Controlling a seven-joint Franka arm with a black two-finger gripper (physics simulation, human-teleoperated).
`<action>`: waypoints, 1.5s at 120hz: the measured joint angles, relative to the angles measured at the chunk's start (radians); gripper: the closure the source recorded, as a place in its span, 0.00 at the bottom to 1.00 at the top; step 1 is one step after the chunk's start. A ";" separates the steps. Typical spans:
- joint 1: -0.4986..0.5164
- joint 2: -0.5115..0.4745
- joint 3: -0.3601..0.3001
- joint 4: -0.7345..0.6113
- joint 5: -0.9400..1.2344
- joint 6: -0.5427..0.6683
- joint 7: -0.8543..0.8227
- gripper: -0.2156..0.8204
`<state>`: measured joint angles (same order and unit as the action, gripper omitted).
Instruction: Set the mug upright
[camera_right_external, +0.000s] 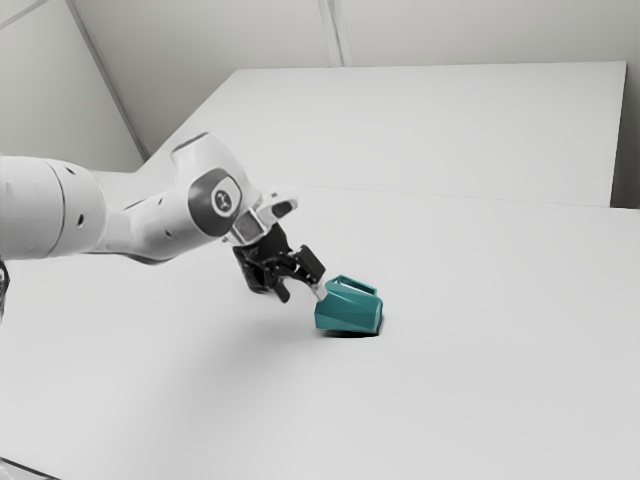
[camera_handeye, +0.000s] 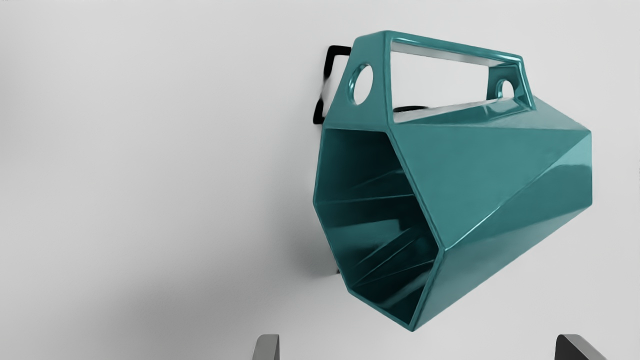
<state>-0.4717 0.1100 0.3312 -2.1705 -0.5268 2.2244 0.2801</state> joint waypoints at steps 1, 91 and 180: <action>0.000 0.003 0.000 0.001 -0.004 0.002 0.001 0.21; -0.029 0.145 0.035 0.104 -0.392 0.029 0.186 0.21; -0.028 0.130 0.037 0.055 -0.565 -0.023 0.309 0.81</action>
<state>-0.5000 0.2403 0.3682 -2.1159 -1.0913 2.2009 0.5896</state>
